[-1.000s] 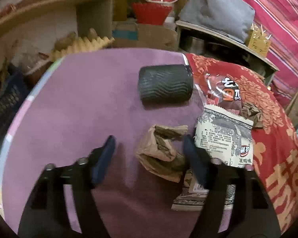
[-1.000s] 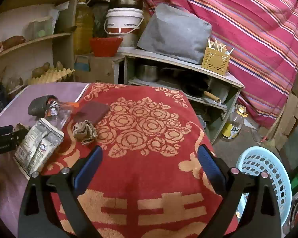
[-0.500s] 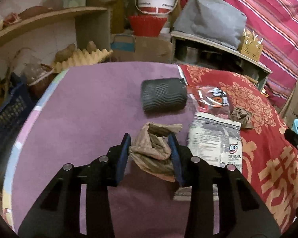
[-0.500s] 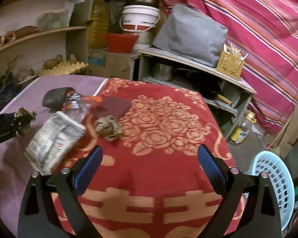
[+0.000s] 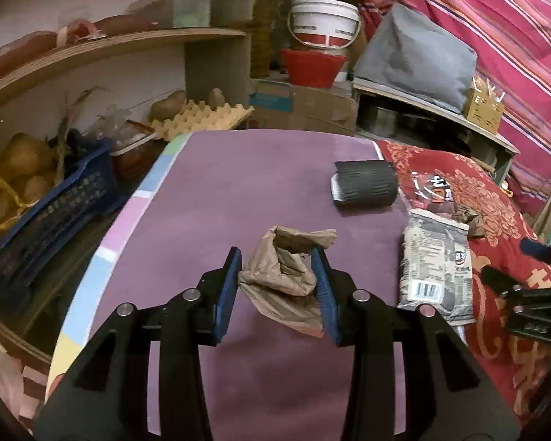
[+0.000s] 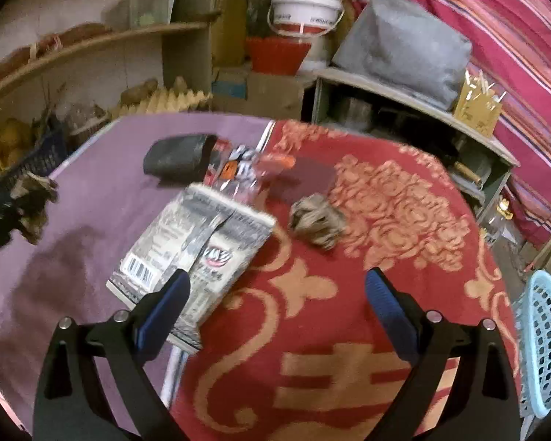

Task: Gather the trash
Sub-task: 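Grasp the white printed snack bag with the right tool while the left tool holds the paper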

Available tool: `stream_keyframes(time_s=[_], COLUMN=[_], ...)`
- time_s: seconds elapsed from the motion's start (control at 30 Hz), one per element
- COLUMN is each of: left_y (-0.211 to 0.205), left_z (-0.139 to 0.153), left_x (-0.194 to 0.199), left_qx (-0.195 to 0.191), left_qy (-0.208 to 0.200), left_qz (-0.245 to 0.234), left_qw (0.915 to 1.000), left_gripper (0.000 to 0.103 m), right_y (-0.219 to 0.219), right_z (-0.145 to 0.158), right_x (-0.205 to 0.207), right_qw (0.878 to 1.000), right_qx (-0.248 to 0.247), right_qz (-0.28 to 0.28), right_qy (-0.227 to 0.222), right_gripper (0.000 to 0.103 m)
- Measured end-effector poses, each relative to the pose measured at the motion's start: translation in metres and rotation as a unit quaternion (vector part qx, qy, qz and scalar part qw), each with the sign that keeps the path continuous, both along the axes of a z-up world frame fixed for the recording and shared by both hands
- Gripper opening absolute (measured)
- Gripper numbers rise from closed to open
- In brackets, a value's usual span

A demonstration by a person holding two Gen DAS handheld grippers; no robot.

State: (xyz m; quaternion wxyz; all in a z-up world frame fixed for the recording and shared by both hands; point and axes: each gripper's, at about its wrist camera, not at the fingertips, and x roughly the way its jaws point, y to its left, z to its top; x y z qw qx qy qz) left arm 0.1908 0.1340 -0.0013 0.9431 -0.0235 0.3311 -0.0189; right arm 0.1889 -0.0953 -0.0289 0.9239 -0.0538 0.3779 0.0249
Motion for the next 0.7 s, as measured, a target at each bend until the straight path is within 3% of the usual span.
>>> stream_keyframes(time_s=[0.2,0.4,0.53,0.7], left_y=[0.01,0.009,0.008,0.005], left_z=[-0.001,0.0,0.0,0.001], left_x=[-0.006,-0.007,-0.008,-0.009], left_qx=[-0.006,-0.007,-0.003,0.001], left_qy=[0.002,0.002,0.002,0.004], left_qz=[0.004,0.004,0.004,0.005], left_qw=[1.0,1.0,1.0,1.0], left_gripper=[0.038,0.038,0.038,0.038], right_y=[0.009,0.015,0.027,0.031], right_z=[-0.016,-0.027,-0.028,-0.024], right_x=[0.009,0.013,0.01,0.009], right_qw=[0.999,0.997,0.997,0.996], right_qx=[0.017,0.042,0.038,0.036], right_qz=[0.003,0.021,0.048,0.061], right_qy=[0.034,0.061,0.055,0.045], right_gripper=[0.092,0.058,0.028,0.01])
